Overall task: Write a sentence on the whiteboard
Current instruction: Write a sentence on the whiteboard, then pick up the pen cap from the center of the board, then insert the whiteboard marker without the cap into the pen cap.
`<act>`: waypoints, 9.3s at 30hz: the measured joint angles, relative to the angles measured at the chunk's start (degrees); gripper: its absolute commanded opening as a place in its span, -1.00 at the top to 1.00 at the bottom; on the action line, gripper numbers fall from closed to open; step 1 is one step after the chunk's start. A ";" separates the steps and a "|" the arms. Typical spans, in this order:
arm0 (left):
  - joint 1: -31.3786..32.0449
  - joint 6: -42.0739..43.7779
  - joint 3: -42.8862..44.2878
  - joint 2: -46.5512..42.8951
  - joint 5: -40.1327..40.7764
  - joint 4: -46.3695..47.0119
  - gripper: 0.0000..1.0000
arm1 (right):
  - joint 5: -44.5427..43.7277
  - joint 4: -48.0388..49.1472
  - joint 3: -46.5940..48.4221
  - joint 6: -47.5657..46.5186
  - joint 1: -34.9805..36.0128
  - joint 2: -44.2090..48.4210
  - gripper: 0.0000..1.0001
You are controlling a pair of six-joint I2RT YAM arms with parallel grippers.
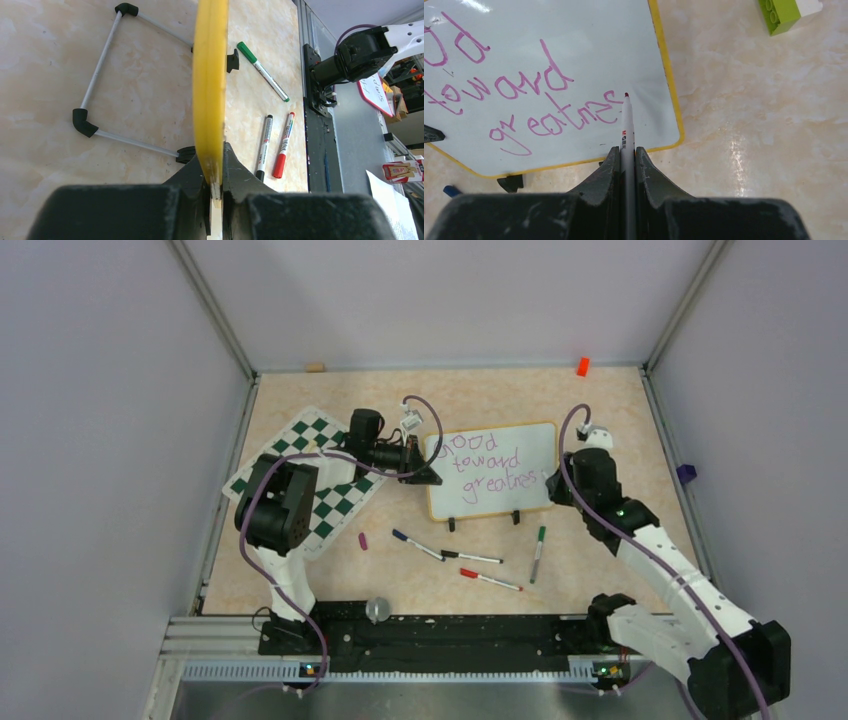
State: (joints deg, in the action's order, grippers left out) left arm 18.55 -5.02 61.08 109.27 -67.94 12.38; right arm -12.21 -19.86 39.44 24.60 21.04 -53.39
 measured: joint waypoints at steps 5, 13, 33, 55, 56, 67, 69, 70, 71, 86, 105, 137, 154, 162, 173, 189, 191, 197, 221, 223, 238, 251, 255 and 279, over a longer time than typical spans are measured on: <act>0.00 0.00 0.00 0.00 -0.02 0.02 1.00 | -0.59 0.24 0.00 0.04 -0.35 -1.20 1.00; 0.00 0.00 0.00 0.00 0.00 0.00 1.00 | -0.61 1.51 0.00 0.07 -1.09 -3.23 1.00; 0.00 -0.28 0.00 0.00 0.28 -0.09 1.00 | -0.76 4.02 0.11 0.04 -1.75 -5.33 1.00; 0.00 -0.28 0.00 0.00 0.28 -0.09 1.00 | 2.89 5.44 0.09 -0.46 -2.10 -5.33 1.00; 0.00 -0.28 0.00 0.00 0.28 -0.09 1.00 | 2.89 5.44 0.07 -0.46 -2.10 -5.33 1.00; 0.00 -0.22 0.00 0.00 0.24 -0.02 1.00 | 3.34 5.03 -1.97 -0.39 -2.10 -3.78 1.00; 0.00 -0.20 0.00 0.00 0.20 -0.02 1.00 | 3.32 4.55 -2.40 -0.35 -2.10 -3.50 1.00; 0.00 -0.20 0.00 0.00 0.20 0.00 1.00 | 3.28 4.31 -2.54 -0.31 -2.10 -3.41 1.00; 0.00 -0.20 0.00 0.00 0.20 -0.02 1.00 | 3.10 4.20 -2.71 -0.26 -2.10 -3.28 1.00; 0.00 -0.20 0.00 0.00 0.17 0.00 1.00 | -0.31 2.38 -2.71 0.76 -2.10 -3.23 1.00; 0.00 -0.17 0.00 0.00 0.17 0.00 1.00 | 4.92 2.71 -3.43 1.60 -2.10 -3.17 1.00; 0.66 1.62 -13.79 -13.60 11.89 3.85 -0.95 | 8.37 -5.22 2.12 -0.17 -2.10 6.88 1.00; -0.17 -24.94 -21.75 -47.89 67.98 -19.10 -0.85 | 7.32 -6.36 4.96 -1.73 -2.10 8.57 1.00; -1.55 -38.77 -20.24 -50.45 77.92 -38.01 -0.60 | 7.41 -6.62 5.70 -2.10 -2.10 8.74 1.00; 0.92 -39.41 -15.85 -42.36 74.71 -53.90 -0.38 | 9.38 -8.28 6.73 -2.58 -2.10 6.73 1.00; 5.31 -41.55 -15.87 -30.64 75.49 -53.72 -0.22 | 10.93 -8.52 6.73 -3.04 -2.10 6.75 1.00; 5.49 -42.16 -15.87 -29.35 76.35 -53.75 -0.20 | 11.41 -8.50 6.73 -3.04 -2.10 6.84 1.00; 5.81 -43.54 -15.54 -24.72 76.78 -53.64 0.10 | 14.03 -7.67 6.32 -3.06 -2.10 8.50 1.00; 5.99 -55.76 -10.25 -42.95 67.84 -49.22 1.00 | 24.09 14.62 -5.33 0.50 19.26 7.23 1.00; 5.99 -58.75 -9.73 -45.86 66.12 -47.87 1.00 | 21.99 18.01 -6.23 0.46 22.88 5.75 1.00; 5.99 -74.88 -11.39 -45.38 53.31 -42.47 1.00 | 6.40 31.34 -6.60 -7.93 38.21 -5.77 1.00; 5.99 -77.15 -12.02 -46.25 52.35 -41.90 1.00 | 5.86 34.36 -2.75 -11.41 39.26 -8.90 1.00; 5.99 -77.37 -12.02 -46.27 52.30 -41.88 1.00 | 5.86 34.56 -2.54 -11.61 39.54 -9.44 1.00; 5.99 -77.59 -12.26 -46.25 51.23 -40.57 1.00 | 5.86 35.26 -2.54 -11.56 39.60 -12.00 1.00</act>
State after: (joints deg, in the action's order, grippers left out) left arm 24.53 -82.61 48.82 63.02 -16.71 -28.18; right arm -6.35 15.40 36.91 13.04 60.64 -65.39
